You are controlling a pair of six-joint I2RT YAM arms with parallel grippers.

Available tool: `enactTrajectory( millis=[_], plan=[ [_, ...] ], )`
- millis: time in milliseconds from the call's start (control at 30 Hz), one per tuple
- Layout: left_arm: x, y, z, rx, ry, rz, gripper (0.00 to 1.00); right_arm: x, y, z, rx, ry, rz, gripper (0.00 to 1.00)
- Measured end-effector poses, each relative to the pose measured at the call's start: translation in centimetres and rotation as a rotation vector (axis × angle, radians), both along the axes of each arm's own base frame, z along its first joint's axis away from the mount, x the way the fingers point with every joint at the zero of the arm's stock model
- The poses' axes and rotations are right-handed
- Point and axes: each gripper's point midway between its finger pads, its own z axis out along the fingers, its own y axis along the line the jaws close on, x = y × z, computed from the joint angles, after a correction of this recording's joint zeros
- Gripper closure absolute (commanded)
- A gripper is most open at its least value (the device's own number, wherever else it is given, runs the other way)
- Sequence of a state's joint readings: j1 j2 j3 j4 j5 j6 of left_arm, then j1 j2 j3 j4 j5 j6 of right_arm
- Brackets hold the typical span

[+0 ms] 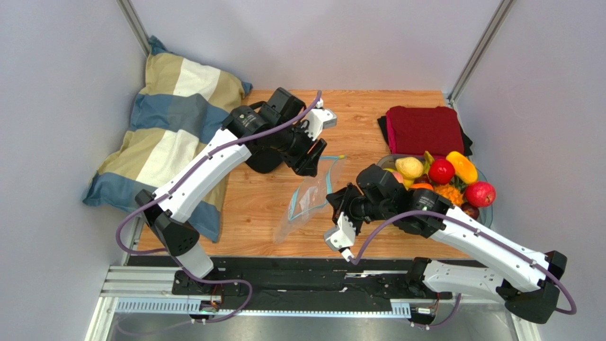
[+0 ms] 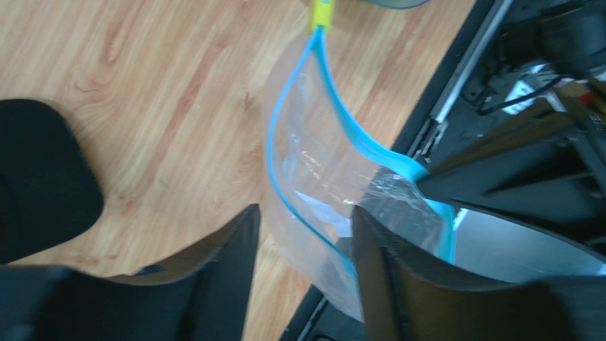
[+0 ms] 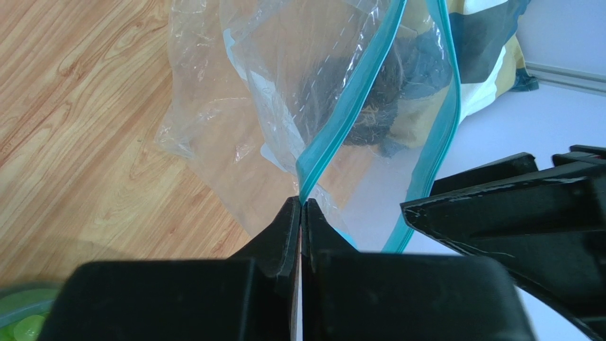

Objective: Place the food in the zip-top bag and seal the zipper
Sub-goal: Open the zipper of the food storage bag at the center of the board.

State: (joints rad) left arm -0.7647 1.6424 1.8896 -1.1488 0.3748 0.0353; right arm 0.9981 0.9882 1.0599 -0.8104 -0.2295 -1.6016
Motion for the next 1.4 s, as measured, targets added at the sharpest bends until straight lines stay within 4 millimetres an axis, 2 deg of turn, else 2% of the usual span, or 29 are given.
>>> enactTrajectory(
  millis=[33, 67, 100, 133, 267, 367, 500, 600, 733, 833, 933, 1067, 1167, 1233, 1367, 1400],
  plan=[
    [0.3, 0.1, -0.3, 0.015, -0.009, 0.008, 0.74, -0.1, 0.0, 0.0, -0.001, -0.001, 0.001, 1.0],
    [0.6, 0.3, -0.6, 0.032, -0.019, 0.015, 0.82, -0.2, 0.0, 0.0, -0.002, -0.002, -0.001, 1.0],
    [1.0, 0.6, -0.9, 0.056, -0.032, 0.02, 0.98, -0.3, 0.0, 0.0, -0.003, -0.001, -0.002, 1.0],
    [1.2, 0.9, -1.3, 0.078, -0.038, 0.029, 1.0, -0.4, -0.1, 0.1, -0.003, 0.0, -0.006, 1.0],
    [1.8, 2.5, -2.3, 0.166, -0.061, 0.055, 1.0, -0.9, -1.0, 0.2, 0.002, -0.001, -0.033, 1.0],
    [2.0, 3.6, -2.4, 0.181, -0.06, 0.08, 1.0, -1.1, -2.5, -0.7, -0.015, 0.018, -0.085, 1.0],
    [1.7, 7.3, -2.0, 0.164, -0.046, 0.171, 1.0, -0.6, -4.0, -2.7, -0.058, 0.051, -0.179, 1.0],
    [0.4, 9.4, -0.9, 0.104, -0.033, 0.22, 1.0, 0.6, -3.7, -3.9, -0.046, 0.041, -0.228, 1.0],
    [-1.9, 10.1, 0.2, 0.03, -0.046, 0.213, 1.0, 2.7, -3.0, -4.2, -0.012, 0.051, -0.302, 1.0],
    [-3.3, 10.4, 0.7, -0.023, -0.039, 0.223, 1.0, 4.3, -2.2, -4.0, 0.023, 0.087, -0.358, 0.86],
    [-3.4, 10.4, 0.3, -0.042, -0.003, 0.27, 1.0, 5.3, -1.8, -4.4, 0.044, 0.145, -0.418, 0.67],
    [-1.9, 9.5, -1.6, -0.036, 0.07, 0.357, 1.0, 5.6, -1.6, -5.4, 0.032, 0.236, -0.497, 0.31],
    [-1.0, 9.0, -3.3, -0.026, 0.116, 0.411, 1.0, 5.7, -1.7, -4.8, 0.049, 0.294, -0.55, 0.19],
    [-0.3, 8.5, -3.7, -0.029, 0.133, 0.436, 1.0, 5.4, -2.1, -4.1, 0.066, 0.322, -0.576, 0.16],
    [0.9, 7.6, -4.2, -0.049, 0.155, 0.475, 1.0, 3.8, -3.4, -2.9, 0.094, 0.385, -0.614, 0.11],
    [1.2, 7.3, -4.4, -0.054, 0.163, 0.484, 1.0, 3.3, -3.8, -2.4, 0.109, 0.405, -0.626, 0.07]
  ],
)
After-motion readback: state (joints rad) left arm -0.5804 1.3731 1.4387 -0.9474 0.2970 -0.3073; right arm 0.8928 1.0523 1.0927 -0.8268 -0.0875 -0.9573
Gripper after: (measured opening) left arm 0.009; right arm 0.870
